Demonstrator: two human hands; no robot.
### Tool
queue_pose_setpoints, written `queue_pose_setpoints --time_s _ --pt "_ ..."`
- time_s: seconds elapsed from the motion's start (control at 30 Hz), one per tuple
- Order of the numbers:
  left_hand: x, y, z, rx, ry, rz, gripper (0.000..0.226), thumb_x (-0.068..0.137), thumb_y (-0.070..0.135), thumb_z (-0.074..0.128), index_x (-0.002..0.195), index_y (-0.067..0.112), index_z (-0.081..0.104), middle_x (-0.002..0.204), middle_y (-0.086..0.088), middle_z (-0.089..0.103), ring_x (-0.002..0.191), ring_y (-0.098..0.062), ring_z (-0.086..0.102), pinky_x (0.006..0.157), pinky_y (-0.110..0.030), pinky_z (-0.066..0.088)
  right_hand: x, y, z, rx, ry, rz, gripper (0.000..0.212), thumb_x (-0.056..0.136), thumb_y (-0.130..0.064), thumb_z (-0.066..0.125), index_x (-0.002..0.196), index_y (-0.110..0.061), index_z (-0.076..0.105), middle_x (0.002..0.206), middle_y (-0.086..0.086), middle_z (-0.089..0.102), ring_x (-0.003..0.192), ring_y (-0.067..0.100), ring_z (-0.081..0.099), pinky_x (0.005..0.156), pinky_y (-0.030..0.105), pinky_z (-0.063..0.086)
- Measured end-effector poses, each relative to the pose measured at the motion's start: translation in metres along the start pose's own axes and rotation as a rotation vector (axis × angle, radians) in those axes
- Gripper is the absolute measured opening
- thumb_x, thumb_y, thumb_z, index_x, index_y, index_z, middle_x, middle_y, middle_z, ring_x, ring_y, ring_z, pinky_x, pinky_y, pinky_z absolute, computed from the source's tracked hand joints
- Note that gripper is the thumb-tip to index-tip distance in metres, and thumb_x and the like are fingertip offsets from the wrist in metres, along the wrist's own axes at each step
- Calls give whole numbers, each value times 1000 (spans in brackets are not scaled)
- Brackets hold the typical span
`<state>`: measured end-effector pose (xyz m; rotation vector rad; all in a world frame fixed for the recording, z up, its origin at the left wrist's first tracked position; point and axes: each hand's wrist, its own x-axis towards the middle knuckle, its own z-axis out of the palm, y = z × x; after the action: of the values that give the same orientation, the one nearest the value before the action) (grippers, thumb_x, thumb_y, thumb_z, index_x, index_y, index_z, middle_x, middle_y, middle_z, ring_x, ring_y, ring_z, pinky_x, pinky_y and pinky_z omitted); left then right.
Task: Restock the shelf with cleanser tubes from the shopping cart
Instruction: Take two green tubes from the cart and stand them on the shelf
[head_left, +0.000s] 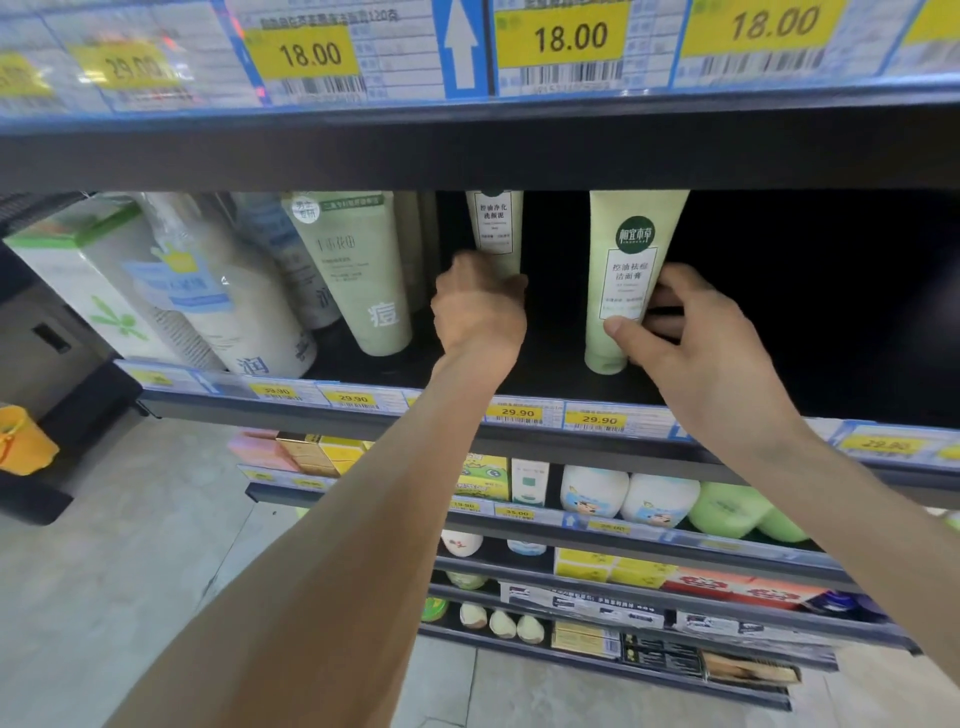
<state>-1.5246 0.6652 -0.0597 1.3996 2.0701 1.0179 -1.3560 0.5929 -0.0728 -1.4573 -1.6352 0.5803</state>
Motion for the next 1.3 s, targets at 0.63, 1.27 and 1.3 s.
queue_pose_setpoints --time_s 0.63,1.27,1.3 --pt "-40 -45 -46 -186 -141 341 27 101 26 62 126 22 71 108 8 76 100 -9 72 96 -38 59 21 -22 24 49 -168 81 35 94 -17 72 127 -20 63 111 -11 67 100 4 68 92 25 55" --pt "-81 -134 -64 388 194 846 31 99 35 70 125 18 70 116 1 68 114 -22 62 121 -48 30 55 -38 78 25 -91 59 35 89 -23 78 119 -16 60 103 -11 66 94 3 67 77 16 54" --pt "-81 -135 -63 390 198 848 31 99 35 70 125 18 70 117 1 68 115 -22 62 120 -48 31 56 -37 79 18 -84 64 35 89 -24 79 118 -16 60 104 -10 67 94 4 67 81 22 57"
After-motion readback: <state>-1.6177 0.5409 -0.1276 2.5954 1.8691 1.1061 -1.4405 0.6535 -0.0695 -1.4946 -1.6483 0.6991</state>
